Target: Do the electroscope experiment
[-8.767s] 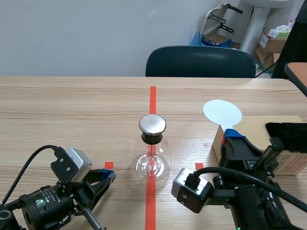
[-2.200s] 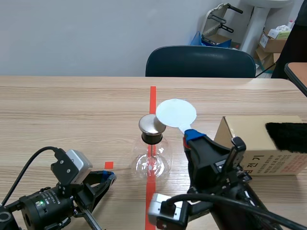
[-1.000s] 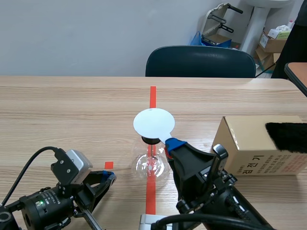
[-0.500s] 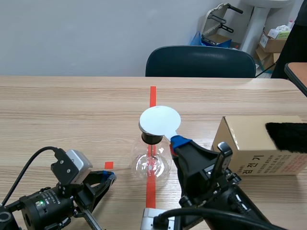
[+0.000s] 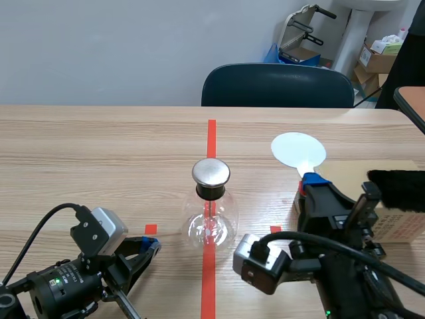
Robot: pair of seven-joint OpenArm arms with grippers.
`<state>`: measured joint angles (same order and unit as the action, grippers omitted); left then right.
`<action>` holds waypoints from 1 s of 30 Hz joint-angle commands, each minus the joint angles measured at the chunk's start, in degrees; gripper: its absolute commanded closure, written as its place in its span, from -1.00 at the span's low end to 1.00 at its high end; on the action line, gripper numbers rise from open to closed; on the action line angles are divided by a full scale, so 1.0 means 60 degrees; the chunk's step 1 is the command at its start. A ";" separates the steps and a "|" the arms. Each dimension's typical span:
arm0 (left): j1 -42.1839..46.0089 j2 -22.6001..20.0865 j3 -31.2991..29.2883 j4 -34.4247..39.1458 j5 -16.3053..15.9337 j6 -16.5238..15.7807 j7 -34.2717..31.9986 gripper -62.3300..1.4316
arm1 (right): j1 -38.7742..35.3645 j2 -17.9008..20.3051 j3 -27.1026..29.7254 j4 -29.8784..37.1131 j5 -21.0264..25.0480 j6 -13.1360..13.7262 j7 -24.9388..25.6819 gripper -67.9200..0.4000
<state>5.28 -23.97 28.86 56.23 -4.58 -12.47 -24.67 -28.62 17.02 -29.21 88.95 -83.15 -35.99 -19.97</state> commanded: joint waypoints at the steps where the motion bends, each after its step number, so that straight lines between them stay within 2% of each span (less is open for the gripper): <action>1: 0.0098 0.0069 0.0015 0.0120 -0.0058 -0.0022 -0.0135 0.83 | 0.0004 0.0149 0.0062 0.0229 -0.0044 -0.0095 -0.0335 0.96; 6: 0.0098 0.0069 0.0015 0.0120 -0.0058 -0.0022 -0.0135 0.83 | 0.0004 0.0149 0.0062 0.0229 -0.0044 -0.0095 -0.1439 0.96; 11: 0.0098 0.0069 0.0015 0.0120 -0.0058 -0.0022 -0.0135 0.83 | 0.0004 0.0149 0.0062 0.0229 -0.0044 -0.0095 -0.2040 0.96; 30: 0.0098 0.0073 0.0015 0.0120 -0.0058 -0.0022 -0.0135 0.83 | 0.0004 0.0153 0.0062 0.0229 -0.0044 -0.0095 -0.2197 0.96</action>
<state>5.28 -23.97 28.86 56.23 -4.58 -12.47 -24.69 -28.62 17.02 -29.21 88.95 -83.13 -35.99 -32.73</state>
